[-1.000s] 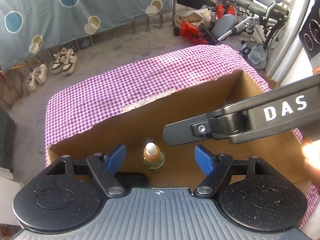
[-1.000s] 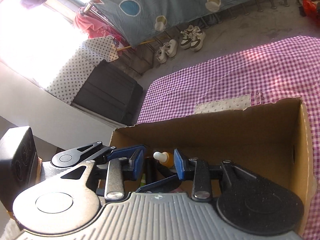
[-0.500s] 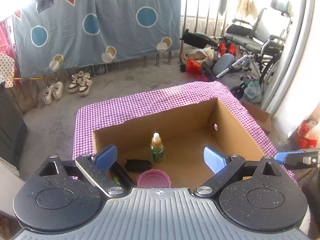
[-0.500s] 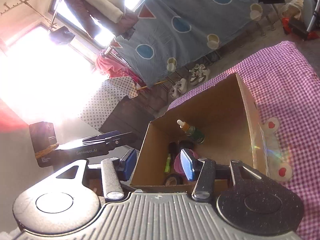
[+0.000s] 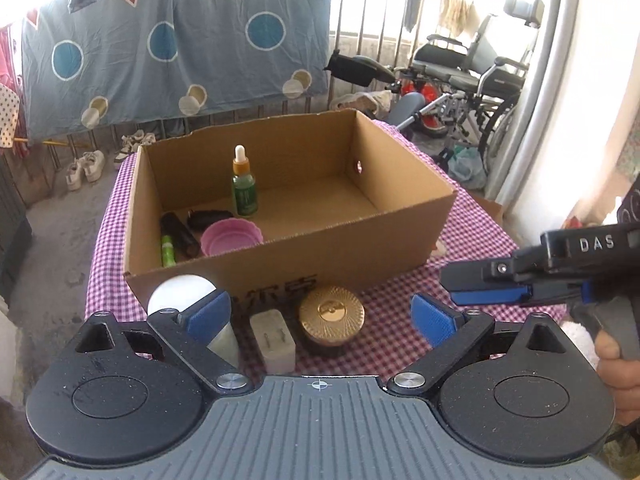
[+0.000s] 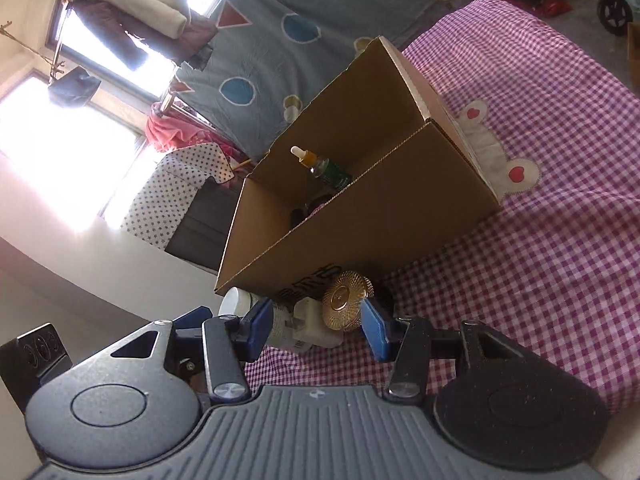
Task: Organize rigid objects
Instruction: 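Move the right tool to the gold-lidded jar, then close the right gripper around the gold-lidded jar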
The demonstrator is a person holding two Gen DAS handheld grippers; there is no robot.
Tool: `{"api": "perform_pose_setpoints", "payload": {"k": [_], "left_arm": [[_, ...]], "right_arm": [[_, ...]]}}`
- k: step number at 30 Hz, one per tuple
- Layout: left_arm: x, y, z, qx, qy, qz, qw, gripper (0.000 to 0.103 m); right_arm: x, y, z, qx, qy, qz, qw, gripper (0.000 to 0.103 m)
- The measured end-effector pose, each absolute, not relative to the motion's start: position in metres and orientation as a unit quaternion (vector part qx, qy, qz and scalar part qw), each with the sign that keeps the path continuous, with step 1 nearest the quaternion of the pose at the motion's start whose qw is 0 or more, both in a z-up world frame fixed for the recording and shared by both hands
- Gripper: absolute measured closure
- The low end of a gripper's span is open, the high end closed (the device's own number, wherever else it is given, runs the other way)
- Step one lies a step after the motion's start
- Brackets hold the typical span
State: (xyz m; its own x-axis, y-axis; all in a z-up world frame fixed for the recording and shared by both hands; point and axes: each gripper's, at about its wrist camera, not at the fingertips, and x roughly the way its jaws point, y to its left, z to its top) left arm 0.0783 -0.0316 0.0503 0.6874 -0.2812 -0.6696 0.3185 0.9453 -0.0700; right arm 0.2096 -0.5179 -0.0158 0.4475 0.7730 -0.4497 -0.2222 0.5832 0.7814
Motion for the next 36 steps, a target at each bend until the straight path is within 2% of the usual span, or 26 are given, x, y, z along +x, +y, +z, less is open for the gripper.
{"api": "perform_pose_setpoints", "payload": {"k": [4, 9, 16, 23, 36], "left_arm": [[0.068, -0.049, 0.022, 0.050, 0.370, -0.166, 0.913, 0.005], [0.068, -0.065, -0.004, 0.075, 0.383, -0.163, 0.906, 0.011], [0.081, -0.070, -0.018, 0.077, 0.388, -0.164, 0.904, 0.028], [0.089, -0.072, -0.031, 0.086, 0.397, -0.153, 0.901, 0.028], [0.101, -0.078, -0.037, 0.075, 0.406, -0.156, 0.897, 0.024]], "right_arm": [[0.210, -0.507, -0.023, 0.321, 0.429, 0.324, 0.779, 0.051], [0.214, -0.499, -0.035, 0.306, 0.440, 0.311, 0.785, 0.051], [0.232, -0.489, -0.046, 0.292, 0.442, 0.308, 0.790, 0.052], [0.260, -0.467, -0.057, 0.266, 0.454, 0.325, 0.786, 0.058], [0.282, -0.446, -0.070, 0.241, 0.474, 0.346, 0.773, 0.057]]}}
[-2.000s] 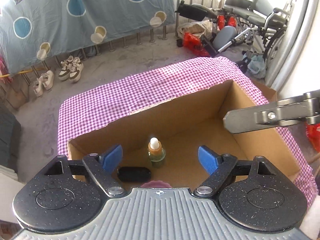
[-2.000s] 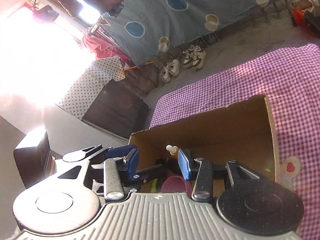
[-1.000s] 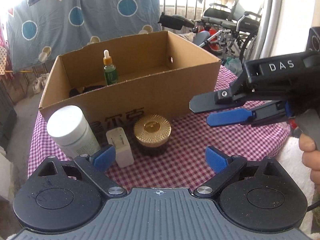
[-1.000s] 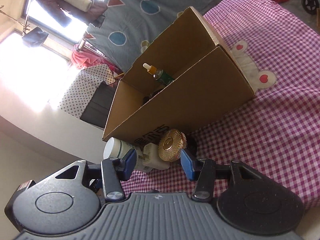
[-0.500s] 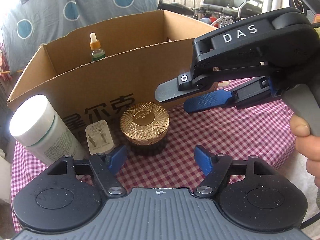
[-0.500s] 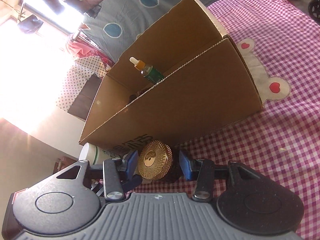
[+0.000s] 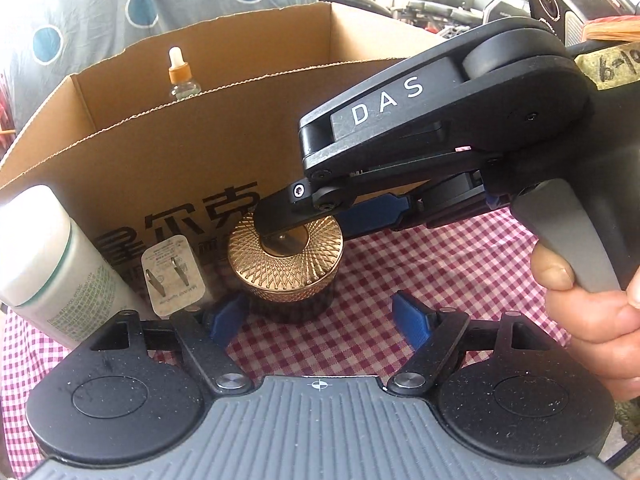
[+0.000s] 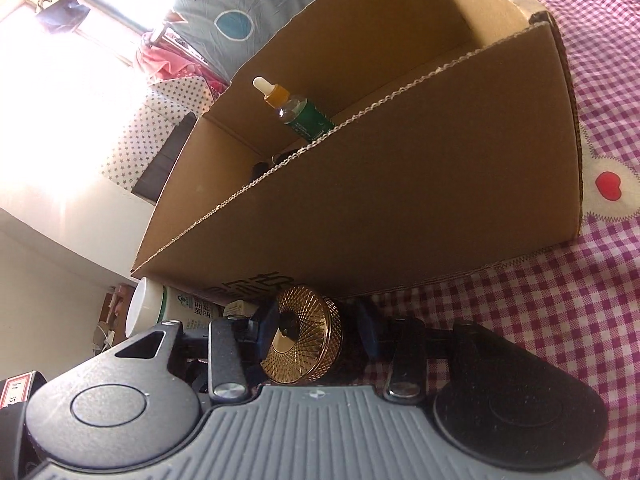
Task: Organize rigid objects
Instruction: 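Close the right gripper around the gold-lidded jar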
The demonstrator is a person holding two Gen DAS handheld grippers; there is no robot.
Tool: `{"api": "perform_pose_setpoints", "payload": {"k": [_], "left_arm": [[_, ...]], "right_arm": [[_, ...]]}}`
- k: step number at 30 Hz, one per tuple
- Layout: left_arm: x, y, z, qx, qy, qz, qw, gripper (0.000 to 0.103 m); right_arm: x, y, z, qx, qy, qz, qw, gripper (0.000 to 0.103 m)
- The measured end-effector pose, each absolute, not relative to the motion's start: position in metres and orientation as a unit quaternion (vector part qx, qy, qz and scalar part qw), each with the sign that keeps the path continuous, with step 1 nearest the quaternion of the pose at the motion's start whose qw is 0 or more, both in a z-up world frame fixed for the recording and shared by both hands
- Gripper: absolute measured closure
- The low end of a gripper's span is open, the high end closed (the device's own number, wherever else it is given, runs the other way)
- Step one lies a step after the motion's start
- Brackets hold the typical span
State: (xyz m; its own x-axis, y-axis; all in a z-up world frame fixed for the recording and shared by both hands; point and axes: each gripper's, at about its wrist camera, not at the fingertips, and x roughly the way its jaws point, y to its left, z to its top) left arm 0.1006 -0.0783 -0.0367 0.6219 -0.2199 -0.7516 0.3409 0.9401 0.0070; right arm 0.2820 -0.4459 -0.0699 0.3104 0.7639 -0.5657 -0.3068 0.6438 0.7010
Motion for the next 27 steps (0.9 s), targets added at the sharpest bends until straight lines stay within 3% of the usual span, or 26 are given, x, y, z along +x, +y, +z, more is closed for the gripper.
{"api": "perform_pose_setpoints", "payload": {"k": [27], "left_arm": [[0.064, -0.127, -0.030, 0.118, 0.396, -0.234, 0.880, 0.025]], "right_arm": [[0.241, -0.535, -0.080, 0.315, 0.476, 0.283, 0.771, 0.057]]}}
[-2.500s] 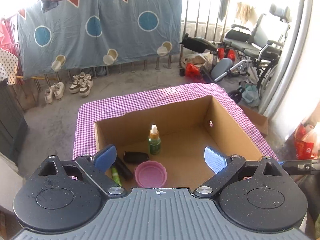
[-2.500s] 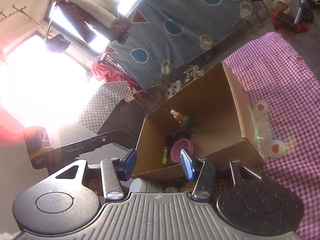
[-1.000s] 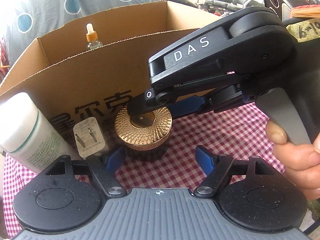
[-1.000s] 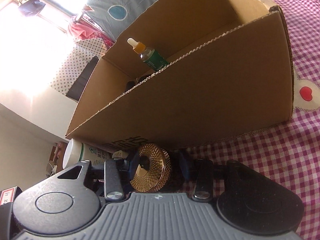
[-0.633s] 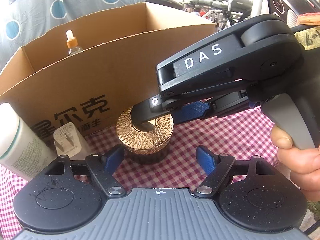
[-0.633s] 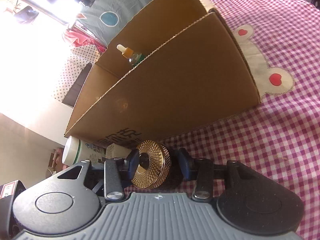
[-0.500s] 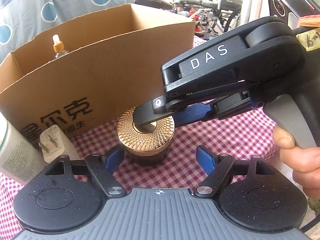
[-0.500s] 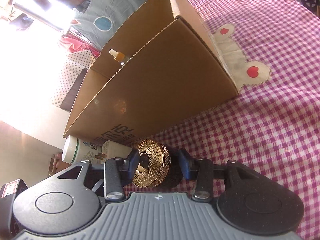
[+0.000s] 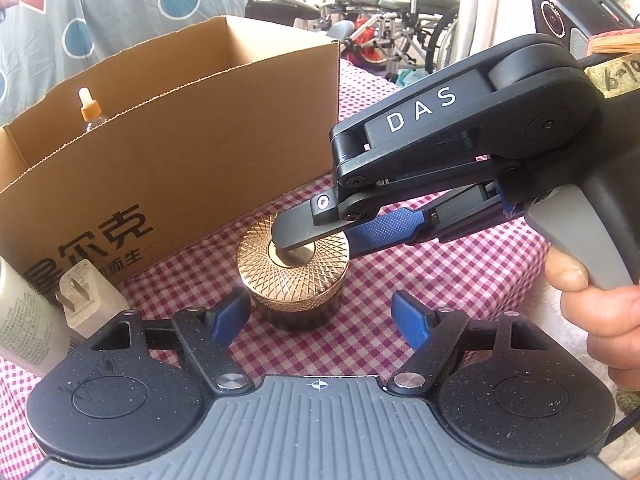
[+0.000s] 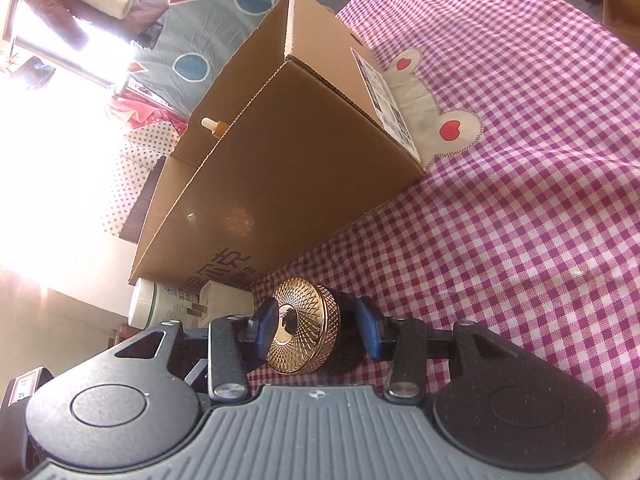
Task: Organize rigid objects
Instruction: 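Close the right gripper around the gold-lidded jar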
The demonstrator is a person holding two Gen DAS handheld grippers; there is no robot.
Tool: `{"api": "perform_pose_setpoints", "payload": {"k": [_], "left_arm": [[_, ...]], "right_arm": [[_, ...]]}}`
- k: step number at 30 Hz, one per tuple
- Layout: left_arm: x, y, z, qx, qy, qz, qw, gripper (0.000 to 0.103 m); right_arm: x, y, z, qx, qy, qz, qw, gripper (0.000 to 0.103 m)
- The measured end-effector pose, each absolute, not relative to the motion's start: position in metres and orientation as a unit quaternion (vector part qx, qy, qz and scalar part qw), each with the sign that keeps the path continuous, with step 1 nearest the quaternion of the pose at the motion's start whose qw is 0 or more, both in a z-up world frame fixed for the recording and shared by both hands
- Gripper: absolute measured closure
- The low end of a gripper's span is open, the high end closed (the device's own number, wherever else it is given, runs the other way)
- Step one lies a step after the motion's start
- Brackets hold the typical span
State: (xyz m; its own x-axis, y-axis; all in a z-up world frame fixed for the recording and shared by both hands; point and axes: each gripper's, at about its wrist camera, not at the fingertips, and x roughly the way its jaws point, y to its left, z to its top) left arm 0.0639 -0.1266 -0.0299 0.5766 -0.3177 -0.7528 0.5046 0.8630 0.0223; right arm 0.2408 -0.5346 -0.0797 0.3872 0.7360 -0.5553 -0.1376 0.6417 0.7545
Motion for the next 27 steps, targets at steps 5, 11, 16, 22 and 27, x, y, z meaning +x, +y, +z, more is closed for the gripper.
{"api": "perform_pose_setpoints", "payload": {"k": [5, 11, 16, 22, 27], "left_arm": [[0.066, -0.126, -0.030, 0.120, 0.398, -0.228, 0.880, 0.025], [0.068, -0.123, -0.029, 0.120, 0.399, -0.221, 0.882, 0.025], [0.069, -0.125, -0.030, 0.123, 0.400, -0.218, 0.882, 0.025], [0.073, -0.128, -0.031, 0.127, 0.402, -0.217, 0.881, 0.025], [0.074, -0.127, -0.031, 0.128, 0.401, -0.217, 0.881, 0.025]], "right_arm": [[0.236, -0.539, -0.081, 0.322, 0.476, 0.281, 0.769, 0.057], [0.233, -0.543, -0.084, 0.329, 0.475, 0.277, 0.768, 0.057], [0.231, -0.545, -0.085, 0.333, 0.474, 0.276, 0.767, 0.057], [0.229, -0.548, -0.087, 0.343, 0.475, 0.276, 0.762, 0.056], [0.228, -0.549, -0.089, 0.345, 0.475, 0.275, 0.762, 0.056]]}}
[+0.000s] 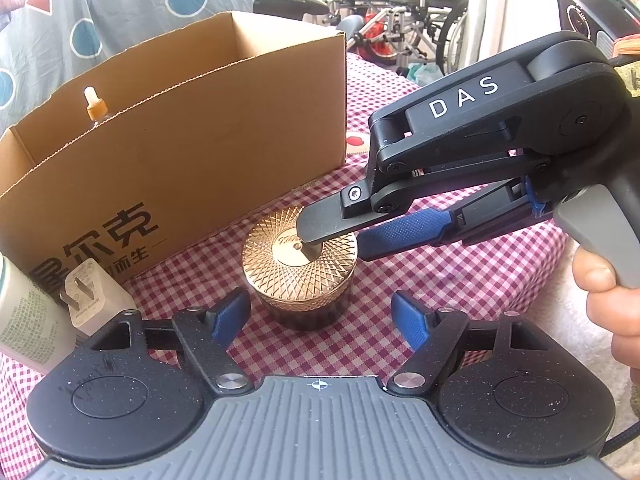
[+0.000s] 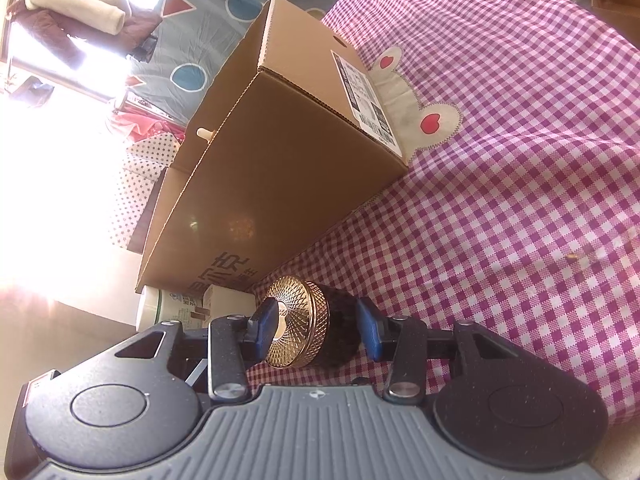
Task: Organize rigid objects
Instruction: 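Close the right gripper around the gold-lidded jar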
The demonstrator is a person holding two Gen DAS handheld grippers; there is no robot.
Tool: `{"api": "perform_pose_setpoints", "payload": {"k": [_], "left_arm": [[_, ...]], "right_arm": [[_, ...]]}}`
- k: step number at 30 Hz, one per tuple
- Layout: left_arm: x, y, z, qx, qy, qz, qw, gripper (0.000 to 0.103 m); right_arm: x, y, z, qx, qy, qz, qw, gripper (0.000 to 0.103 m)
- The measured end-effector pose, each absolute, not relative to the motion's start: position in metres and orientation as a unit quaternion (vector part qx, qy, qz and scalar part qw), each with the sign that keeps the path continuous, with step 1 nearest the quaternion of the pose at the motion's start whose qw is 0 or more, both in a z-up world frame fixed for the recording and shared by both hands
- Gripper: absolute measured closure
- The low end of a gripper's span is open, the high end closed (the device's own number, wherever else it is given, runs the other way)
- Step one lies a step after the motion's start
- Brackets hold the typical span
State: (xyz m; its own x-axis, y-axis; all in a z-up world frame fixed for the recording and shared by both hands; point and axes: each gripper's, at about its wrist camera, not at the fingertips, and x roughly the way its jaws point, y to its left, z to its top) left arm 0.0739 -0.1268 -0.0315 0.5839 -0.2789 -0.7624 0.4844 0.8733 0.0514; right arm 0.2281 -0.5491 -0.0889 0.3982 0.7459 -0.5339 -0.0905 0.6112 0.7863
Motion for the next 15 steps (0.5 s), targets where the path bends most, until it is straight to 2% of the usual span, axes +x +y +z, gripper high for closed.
{"api": "perform_pose_setpoints", "payload": {"k": [9, 15], "left_arm": [[0.080, -0.126, -0.033, 0.135, 0.396, -0.215, 0.883, 0.026], [0.088, -0.127, -0.033, 0.141, 0.386, -0.214, 0.886, 0.033]], "right_arm": [[0.226, -0.550, -0.089, 0.344, 0.473, 0.269, 0.765, 0.056], [0.224, -0.552, -0.089, 0.343, 0.471, 0.268, 0.768, 0.056]]}}
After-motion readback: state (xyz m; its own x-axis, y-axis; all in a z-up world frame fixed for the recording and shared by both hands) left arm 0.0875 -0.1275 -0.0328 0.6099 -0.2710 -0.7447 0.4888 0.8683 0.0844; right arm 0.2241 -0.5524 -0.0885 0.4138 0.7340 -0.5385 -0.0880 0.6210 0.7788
